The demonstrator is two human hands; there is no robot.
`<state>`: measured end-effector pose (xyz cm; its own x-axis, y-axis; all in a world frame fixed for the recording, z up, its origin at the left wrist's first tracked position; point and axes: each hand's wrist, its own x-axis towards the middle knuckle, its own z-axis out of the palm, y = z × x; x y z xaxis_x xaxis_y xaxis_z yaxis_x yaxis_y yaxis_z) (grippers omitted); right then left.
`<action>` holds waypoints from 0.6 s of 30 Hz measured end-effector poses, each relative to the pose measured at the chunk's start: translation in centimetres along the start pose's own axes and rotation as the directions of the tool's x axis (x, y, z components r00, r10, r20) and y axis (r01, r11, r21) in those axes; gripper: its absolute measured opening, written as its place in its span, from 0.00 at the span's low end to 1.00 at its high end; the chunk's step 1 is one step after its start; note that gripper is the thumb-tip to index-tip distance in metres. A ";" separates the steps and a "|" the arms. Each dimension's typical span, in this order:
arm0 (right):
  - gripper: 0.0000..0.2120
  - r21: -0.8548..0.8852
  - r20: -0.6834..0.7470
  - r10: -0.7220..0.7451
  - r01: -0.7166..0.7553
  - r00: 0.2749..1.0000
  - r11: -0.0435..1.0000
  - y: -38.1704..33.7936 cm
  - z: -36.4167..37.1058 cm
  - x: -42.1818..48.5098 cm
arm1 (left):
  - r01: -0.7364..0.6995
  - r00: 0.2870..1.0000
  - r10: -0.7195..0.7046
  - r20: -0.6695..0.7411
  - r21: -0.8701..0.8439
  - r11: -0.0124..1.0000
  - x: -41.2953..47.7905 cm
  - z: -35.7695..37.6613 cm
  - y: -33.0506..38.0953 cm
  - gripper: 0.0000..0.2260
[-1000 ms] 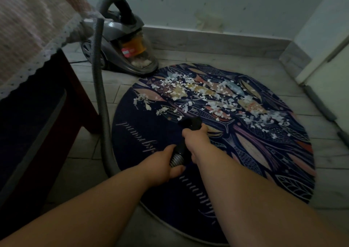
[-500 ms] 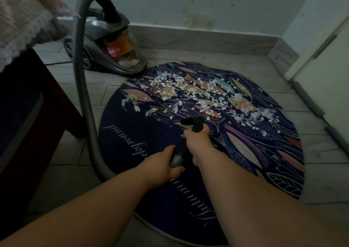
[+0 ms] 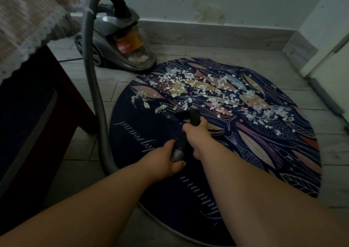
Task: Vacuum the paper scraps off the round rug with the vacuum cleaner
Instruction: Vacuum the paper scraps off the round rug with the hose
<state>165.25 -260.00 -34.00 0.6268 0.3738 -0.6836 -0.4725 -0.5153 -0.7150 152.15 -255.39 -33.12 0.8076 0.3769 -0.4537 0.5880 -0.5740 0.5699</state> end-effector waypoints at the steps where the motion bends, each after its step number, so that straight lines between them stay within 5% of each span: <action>1: 0.38 -0.008 -0.006 0.005 -0.005 1.000 1.000 -0.1 0.0 0.0 | -0.003 1.000 0.003 0.001 -0.001 1.000 0.0 0.0 0.0 0.32; 12: 0.38 0.030 -0.253 0.084 -0.079 0.964 0.996 0.9 -5.5 -1.9 | -0.137 0.985 0.131 0.112 0.048 0.989 0.5 2.6 4.3 0.32; 18: 0.38 0.034 -0.237 0.085 -0.079 0.968 0.996 1.9 -6.6 -3.0 | -0.150 0.983 0.142 0.118 0.066 0.986 -0.3 3.7 4.9 0.31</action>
<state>166.57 -267.21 -32.37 0.7134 0.1348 -0.6876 -0.5414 -0.5169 -0.6631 154.62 -260.98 -32.71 0.8716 0.2035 -0.4460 0.4559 -0.6708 0.5850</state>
